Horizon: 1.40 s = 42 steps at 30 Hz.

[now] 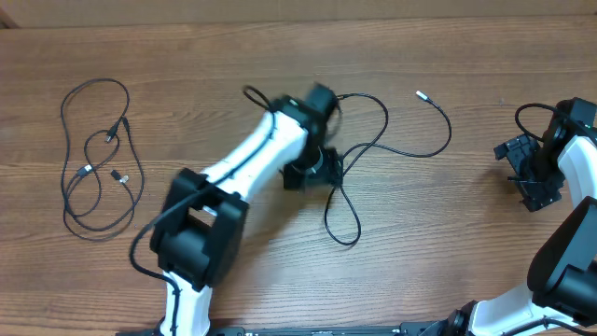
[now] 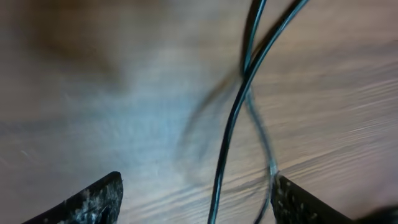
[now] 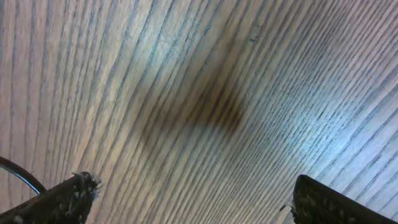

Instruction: Untangle cables

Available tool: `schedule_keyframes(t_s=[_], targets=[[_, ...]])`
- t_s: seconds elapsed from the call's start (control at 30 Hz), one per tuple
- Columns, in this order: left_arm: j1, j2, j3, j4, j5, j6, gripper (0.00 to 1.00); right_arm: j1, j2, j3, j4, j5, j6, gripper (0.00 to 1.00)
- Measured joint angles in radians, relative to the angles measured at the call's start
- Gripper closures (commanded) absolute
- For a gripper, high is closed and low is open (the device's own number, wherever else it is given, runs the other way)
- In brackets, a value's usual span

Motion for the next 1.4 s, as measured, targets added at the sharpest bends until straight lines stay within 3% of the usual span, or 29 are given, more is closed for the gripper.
schedule_keyframes(t_s=[0.1, 0.2, 0.33, 0.37, 0.4, 0.57, 0.87, 1.07, 1.23, 1.3, 1.4], targets=[[-0.068, 0.000, -0.060, 0.002, -0.042, -0.051, 0.30, 0.000, 0.000, 0.000, 0.000, 0.000, 0.000, 0.00], [-0.127, 0.000, -0.119, 0.005, -0.071, -0.080, 0.46, 0.000, 0.000, 0.000, 0.000, 0.000, 0.000, 0.00], [-0.179, 0.000, -0.179, 0.016, -0.098, -0.100, 0.78, 0.000, 0.000, 0.000, 0.000, 0.000, -0.001, 0.00], [-0.186, 0.000, -0.191, 0.018, -0.109, -0.107, 0.92, 0.000, 0.000, 0.000, 0.000, 0.000, 0.000, 0.00], [-0.191, 0.000, -0.198, 0.017, -0.120, -0.106, 0.96, 0.000, 0.000, 0.000, 0.000, -0.001, 0.000, 0.00], [-0.192, -0.003, -0.195, -0.026, -0.214, -0.040, 0.96, 0.000, 0.000, 0.000, 0.000, 0.000, 0.000, 0.00], [-0.083, -0.010, -0.083, -0.419, -0.640, 0.005, 0.95, 0.000, 0.000, 0.000, 0.000, 0.000, -0.001, 0.00], [-0.001, -0.012, -0.080, -0.591, -0.758, 0.001, 0.96, 0.000, 0.000, 0.000, 0.000, 0.000, 0.000, 0.00], [0.078, -0.013, -0.080, -0.618, -0.832, -0.062, 0.96, 0.000, 0.000, 0.000, 0.000, 0.000, -0.001, 0.00], [0.109, -0.013, -0.080, -0.616, -0.831, -0.064, 0.93, 0.000, 0.000, 0.000, 0.000, 0.000, 0.000, 0.00], [0.147, -0.013, -0.080, -0.587, -0.793, -0.027, 0.76, 0.000, 0.000, 0.000, 0.000, 0.000, 0.000, 0.00]])
